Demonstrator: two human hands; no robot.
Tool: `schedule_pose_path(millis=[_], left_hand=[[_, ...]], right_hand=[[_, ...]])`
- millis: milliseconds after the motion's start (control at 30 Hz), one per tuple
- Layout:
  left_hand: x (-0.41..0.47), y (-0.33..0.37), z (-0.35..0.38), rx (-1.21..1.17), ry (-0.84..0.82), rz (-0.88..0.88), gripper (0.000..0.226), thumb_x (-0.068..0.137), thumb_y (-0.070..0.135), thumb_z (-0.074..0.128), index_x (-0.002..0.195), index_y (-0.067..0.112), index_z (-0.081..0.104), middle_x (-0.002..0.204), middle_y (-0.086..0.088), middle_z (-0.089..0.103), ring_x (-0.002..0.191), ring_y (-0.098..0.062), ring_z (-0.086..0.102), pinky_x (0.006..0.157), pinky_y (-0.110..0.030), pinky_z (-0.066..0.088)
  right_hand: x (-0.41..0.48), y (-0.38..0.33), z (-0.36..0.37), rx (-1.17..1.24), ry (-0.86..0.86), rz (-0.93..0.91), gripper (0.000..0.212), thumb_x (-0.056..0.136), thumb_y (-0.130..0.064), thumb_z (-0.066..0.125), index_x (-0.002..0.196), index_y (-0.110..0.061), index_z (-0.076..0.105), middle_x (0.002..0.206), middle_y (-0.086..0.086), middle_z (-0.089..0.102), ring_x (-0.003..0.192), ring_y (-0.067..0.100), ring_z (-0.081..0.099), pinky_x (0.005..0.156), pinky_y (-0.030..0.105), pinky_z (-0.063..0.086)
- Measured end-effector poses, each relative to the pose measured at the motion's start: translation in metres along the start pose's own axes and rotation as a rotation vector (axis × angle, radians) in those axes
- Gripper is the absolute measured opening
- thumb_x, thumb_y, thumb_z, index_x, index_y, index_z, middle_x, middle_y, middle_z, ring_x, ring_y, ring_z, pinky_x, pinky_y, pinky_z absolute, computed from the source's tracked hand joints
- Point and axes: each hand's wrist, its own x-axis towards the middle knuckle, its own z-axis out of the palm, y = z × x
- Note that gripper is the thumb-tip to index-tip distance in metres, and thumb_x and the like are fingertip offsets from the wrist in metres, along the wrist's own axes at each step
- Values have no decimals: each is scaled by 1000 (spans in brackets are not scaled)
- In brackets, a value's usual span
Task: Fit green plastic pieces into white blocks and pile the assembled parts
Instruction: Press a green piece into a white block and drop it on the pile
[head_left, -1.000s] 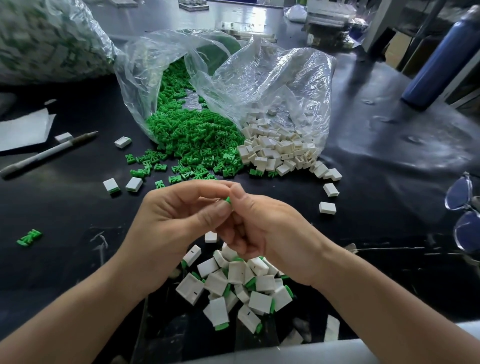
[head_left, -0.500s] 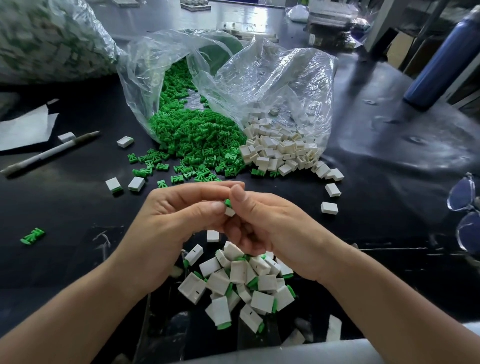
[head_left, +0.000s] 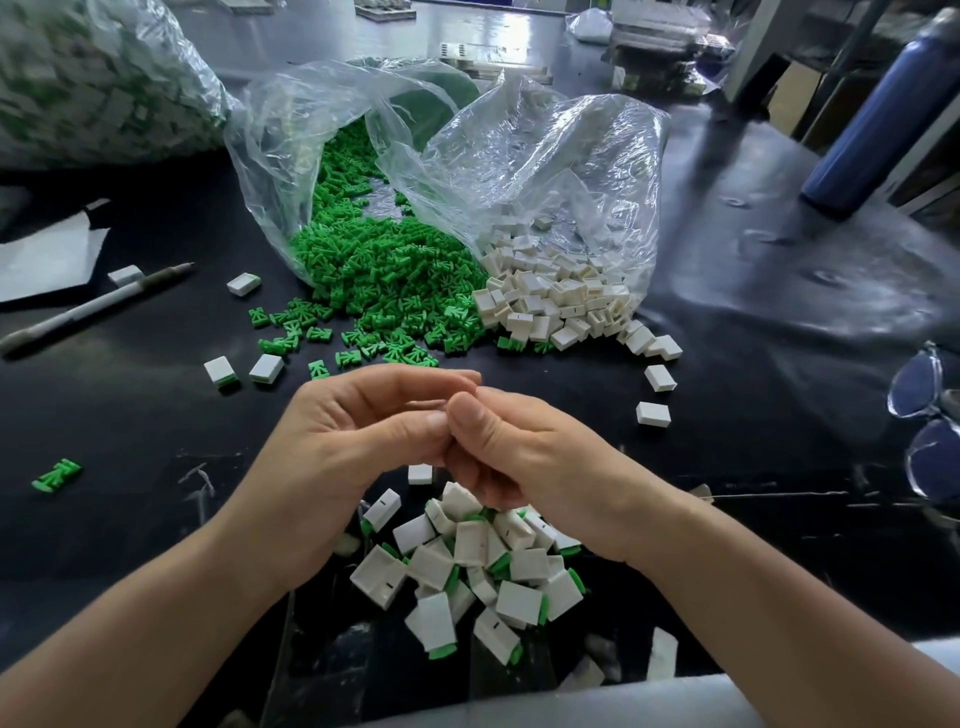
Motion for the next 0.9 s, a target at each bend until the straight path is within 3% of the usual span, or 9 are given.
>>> schedule_pose_path(millis=[100, 267, 333, 500, 667, 900], left_hand=[[1, -1, 0, -8, 13, -11, 19, 66, 8, 61, 79, 10, 75, 101, -8, 72, 82, -25, 71, 66, -27, 56], [0, 1, 1, -32, -11, -22, 19, 54, 9, 73, 73, 11, 76, 102, -5, 72, 80, -22, 71, 64, -23, 55], [-1, 2, 1, -48, -10, -24, 21, 53, 19, 71, 72, 12, 76, 102, -5, 72, 79, -22, 71, 63, -23, 55], [-1, 1, 2, -63, 6, -25, 20, 52, 21, 71, 70, 14, 77, 101, -4, 72, 79, -21, 71, 64, -23, 55], [-1, 0, 2, -63, 8, -20, 19, 52, 21, 71, 69, 15, 77, 100, -3, 73, 79, -20, 71, 63, -23, 55], [0, -1, 2, -56, 12, -26, 19, 51, 22, 71, 68, 15, 77, 101, -3, 72, 81, -20, 71, 65, -23, 55]], right_hand=[[1, 5, -1, -40, 21, -26, 31, 96, -33, 36, 69, -24, 48, 56, -15, 46, 50, -2, 40, 55, 19, 29], [2, 7, 1, -98, 3, -50, 25, 95, -38, 35, 73, -32, 45, 53, -35, 50, 52, -17, 46, 58, 15, 26], [2, 7, 2, -105, 9, -46, 22, 86, -46, 33, 73, -33, 45, 53, -37, 49, 52, -18, 45, 58, 16, 26], [4, 9, 2, -145, 32, -47, 24, 83, -49, 32, 74, -31, 45, 53, -38, 48, 53, -17, 44, 58, 18, 27], [2, 8, 2, -166, 31, -46, 25, 96, -36, 34, 73, -32, 44, 53, -37, 48, 52, -17, 43, 58, 18, 26], [2, 5, 3, -200, 59, -31, 27, 98, -29, 35, 73, -33, 43, 53, -36, 48, 52, -15, 44, 58, 16, 27]])
